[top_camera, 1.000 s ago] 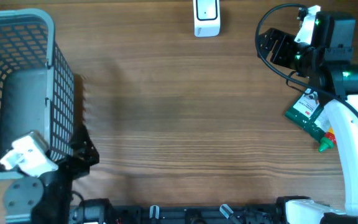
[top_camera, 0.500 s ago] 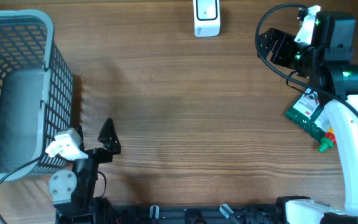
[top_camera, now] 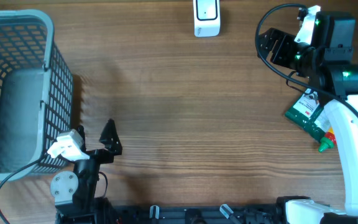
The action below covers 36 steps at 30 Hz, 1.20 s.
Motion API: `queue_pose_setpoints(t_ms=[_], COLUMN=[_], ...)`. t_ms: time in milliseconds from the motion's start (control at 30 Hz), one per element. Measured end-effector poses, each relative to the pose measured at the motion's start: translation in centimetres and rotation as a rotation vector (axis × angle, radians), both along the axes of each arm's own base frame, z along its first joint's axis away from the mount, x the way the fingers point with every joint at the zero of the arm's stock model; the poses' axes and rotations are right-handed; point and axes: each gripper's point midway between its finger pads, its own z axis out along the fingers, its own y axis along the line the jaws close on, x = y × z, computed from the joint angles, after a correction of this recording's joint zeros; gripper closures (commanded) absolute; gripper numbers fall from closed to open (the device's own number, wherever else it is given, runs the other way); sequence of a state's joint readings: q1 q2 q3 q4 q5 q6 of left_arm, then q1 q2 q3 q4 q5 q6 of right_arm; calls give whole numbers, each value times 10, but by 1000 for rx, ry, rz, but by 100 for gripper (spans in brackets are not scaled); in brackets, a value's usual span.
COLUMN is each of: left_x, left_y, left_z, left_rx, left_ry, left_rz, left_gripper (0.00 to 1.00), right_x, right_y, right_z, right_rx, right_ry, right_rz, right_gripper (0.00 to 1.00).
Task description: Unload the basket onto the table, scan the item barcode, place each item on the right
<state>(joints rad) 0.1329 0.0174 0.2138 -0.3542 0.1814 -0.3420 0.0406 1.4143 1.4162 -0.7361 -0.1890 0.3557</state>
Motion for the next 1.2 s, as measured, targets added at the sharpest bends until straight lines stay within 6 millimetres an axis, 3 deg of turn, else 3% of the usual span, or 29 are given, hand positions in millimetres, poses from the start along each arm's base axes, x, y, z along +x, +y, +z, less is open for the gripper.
queue_pose_setpoints(t_ms=[100,300,367,567,700,867,1200], left_x=[1,1,0,-6,-10,-14,-14], left_y=[-2,-19,-26,-44,-48,-48,-46], left_z=[4,44,47,16,-9,-27,-29], left_rx=[1,116,164,293,353,426,466], left_ry=[-19,-198,-219,-128,-43,10,20], left_rz=[-10,-121,-163,-294,-344,-375,-362], left_gripper=[0,0,0,0,0,0,0], right_x=[0,0,0,0,0,0,0], right_y=[0,0,0,0,0,0,0], right_z=[0,0,0,0,0,0,0], right_rx=[0,0,0,0,0,0,0], right_ry=[0,0,0,0,0,0,0], right_rz=[0,0,0,0,0,0,0], right_gripper=[0,0,0,0,0,0,0])
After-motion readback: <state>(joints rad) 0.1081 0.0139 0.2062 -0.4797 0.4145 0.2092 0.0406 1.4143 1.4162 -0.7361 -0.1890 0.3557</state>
